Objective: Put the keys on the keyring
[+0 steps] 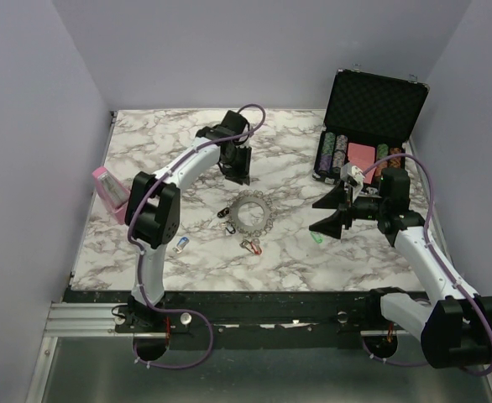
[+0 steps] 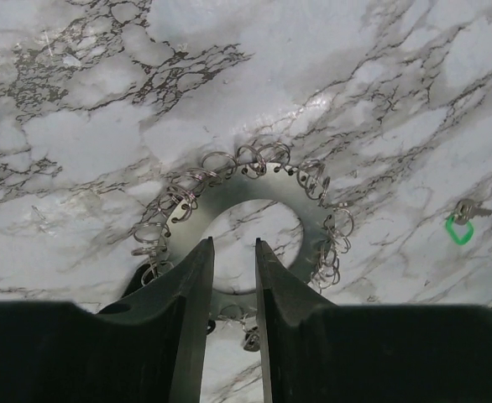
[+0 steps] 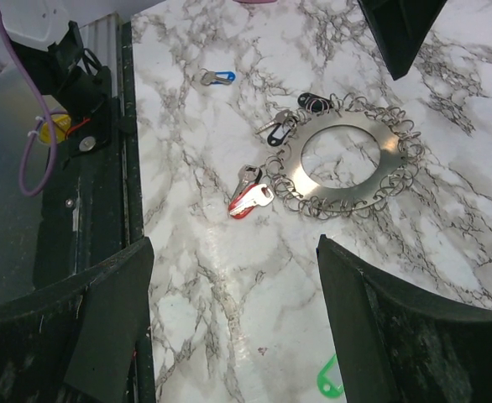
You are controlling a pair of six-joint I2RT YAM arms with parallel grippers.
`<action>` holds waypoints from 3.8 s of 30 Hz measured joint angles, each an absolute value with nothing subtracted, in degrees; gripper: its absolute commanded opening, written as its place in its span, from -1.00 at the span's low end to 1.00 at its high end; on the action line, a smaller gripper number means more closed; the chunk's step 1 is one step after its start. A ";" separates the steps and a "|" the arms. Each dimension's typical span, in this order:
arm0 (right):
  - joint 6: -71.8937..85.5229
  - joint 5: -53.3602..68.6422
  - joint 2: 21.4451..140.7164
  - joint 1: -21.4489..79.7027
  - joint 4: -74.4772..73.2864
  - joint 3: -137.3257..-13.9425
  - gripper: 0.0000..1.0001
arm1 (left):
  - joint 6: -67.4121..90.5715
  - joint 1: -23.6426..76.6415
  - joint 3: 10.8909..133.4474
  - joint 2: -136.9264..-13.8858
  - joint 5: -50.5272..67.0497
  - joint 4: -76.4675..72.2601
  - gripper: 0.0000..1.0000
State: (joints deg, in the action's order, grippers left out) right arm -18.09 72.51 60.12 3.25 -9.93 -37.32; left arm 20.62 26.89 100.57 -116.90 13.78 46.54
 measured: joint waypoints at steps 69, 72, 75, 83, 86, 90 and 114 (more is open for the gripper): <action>-19.09 74.72 58.30 3.25 -10.90 -37.32 0.75 | 33.15 27.99 122.69 -136.57 9.45 61.54 -0.35; -19.16 74.78 58.19 3.25 -11.27 -37.32 0.75 | 33.50 27.99 123.09 -137.32 9.47 61.93 -0.35; -19.25 74.89 57.98 3.25 -11.68 -37.32 0.74 | 33.76 27.99 123.11 -137.51 9.47 62.24 -0.36; -19.57 75.05 57.56 3.25 -12.08 -37.32 0.75 | 33.93 27.99 123.11 -137.51 9.43 62.92 -0.37; -19.57 75.09 57.54 3.25 -12.10 -37.32 0.75 | 33.93 27.99 123.11 -137.51 9.10 63.22 -0.38; -19.57 75.11 57.39 3.25 -12.12 -37.32 0.74 | 33.93 27.99 123.11 -137.51 8.03 63.53 -0.38; -19.59 75.55 56.77 3.25 -12.14 -37.32 0.75 | 33.93 28.75 123.11 -137.53 5.98 64.49 -0.62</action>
